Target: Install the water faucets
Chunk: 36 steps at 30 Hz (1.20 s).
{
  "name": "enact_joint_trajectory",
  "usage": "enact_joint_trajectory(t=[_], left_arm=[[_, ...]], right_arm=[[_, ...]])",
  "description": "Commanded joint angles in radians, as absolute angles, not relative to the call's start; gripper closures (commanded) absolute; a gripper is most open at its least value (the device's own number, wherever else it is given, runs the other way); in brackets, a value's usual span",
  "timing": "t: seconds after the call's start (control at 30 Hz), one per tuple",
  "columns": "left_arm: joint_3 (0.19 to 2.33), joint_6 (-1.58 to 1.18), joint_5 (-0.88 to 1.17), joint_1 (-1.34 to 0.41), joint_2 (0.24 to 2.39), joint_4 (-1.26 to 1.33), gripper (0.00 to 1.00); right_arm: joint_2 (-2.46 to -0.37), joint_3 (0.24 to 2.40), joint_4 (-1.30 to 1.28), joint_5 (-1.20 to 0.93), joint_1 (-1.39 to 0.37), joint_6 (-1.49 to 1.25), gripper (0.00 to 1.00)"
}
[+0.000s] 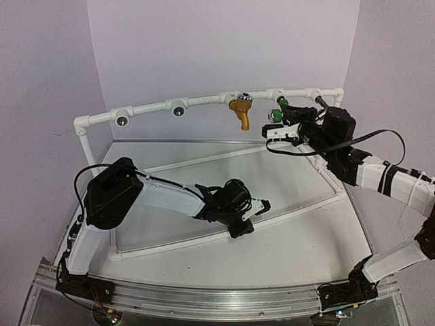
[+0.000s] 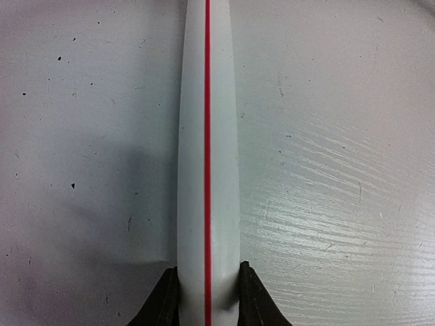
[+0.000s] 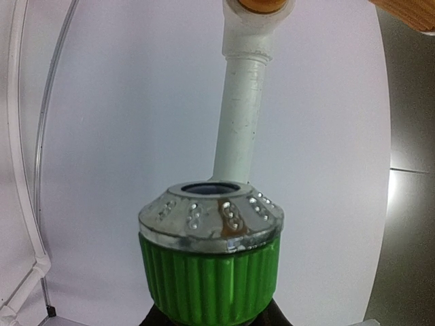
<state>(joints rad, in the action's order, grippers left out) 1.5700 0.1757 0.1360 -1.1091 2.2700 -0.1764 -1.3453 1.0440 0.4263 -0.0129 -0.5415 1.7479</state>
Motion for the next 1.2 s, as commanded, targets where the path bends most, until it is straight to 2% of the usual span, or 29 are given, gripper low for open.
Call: enact_joint_trajectory(t=[0.0,0.7,1.17], left_arm=[[1.532,0.203,0.325,-1.158,2.331,-0.341,1.0],[1.529,0.203,0.321,-1.158,2.325,-0.34,1.0],[1.525,0.203,0.32,-1.158,2.318,-0.341,1.0]], right_arm=[[-1.361,1.099,0.486,-0.05,-0.539,1.713,1.0],[-1.376,1.082,0.48,-0.064,-0.462,1.499,1.0],[-1.413,1.084,0.487,0.04,-0.462,1.352,1.0]])
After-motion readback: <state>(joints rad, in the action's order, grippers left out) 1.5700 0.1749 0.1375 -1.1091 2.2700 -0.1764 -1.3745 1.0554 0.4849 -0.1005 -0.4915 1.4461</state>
